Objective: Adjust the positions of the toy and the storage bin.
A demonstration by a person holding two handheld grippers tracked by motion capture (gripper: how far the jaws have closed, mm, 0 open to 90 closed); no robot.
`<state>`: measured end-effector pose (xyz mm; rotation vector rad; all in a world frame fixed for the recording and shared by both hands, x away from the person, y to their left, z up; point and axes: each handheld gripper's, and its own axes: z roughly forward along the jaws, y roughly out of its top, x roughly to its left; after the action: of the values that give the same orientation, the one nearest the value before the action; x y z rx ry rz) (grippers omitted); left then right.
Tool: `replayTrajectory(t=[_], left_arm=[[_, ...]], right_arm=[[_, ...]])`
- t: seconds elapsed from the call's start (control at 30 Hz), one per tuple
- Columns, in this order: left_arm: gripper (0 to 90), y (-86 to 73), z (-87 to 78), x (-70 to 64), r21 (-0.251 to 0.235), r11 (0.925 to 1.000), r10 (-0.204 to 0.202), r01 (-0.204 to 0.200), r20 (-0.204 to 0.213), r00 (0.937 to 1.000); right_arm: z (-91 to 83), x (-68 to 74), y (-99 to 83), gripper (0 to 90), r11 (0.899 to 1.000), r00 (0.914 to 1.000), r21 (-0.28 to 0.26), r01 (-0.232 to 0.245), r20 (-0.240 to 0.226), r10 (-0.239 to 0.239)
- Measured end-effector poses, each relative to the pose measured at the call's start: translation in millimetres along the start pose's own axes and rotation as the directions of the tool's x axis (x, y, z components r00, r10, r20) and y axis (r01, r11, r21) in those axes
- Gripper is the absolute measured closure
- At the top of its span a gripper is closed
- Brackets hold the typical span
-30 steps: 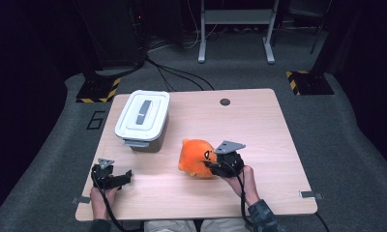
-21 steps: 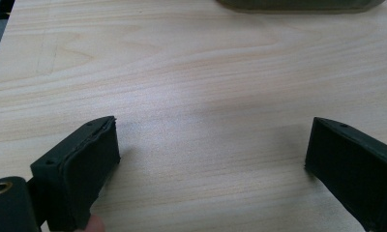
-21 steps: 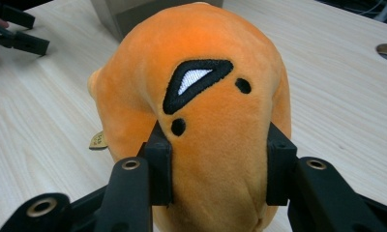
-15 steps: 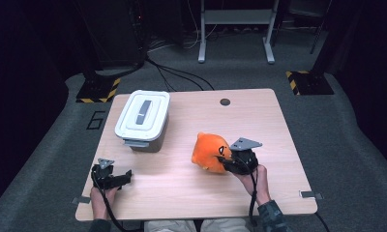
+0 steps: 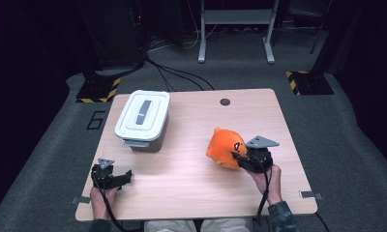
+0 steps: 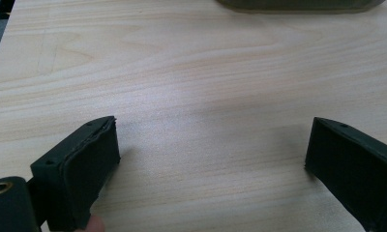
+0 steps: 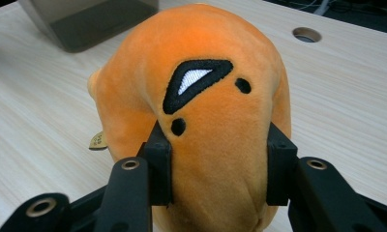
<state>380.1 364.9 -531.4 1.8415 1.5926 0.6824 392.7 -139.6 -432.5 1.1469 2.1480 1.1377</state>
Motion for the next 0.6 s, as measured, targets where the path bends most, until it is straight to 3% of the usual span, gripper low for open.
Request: replayTrajectory(t=[0.33,0.6], left_arm=[[4.7,0.0,0.0,0.0,0.0,1.0,0.0,0.0,0.0,1.0],[4.7,0.0,0.0,0.0,0.0,1.0,0.0,0.0,0.0,1.0]], right_arm=[[-15.1,-28.9,-8.9,56.8,0.998,0.9944,-0.009,-0.056,0.09,0.057],[-20.9,-52.5,-14.9,56.8,0.994,0.9819,-0.014,-0.108,0.155,0.109]])
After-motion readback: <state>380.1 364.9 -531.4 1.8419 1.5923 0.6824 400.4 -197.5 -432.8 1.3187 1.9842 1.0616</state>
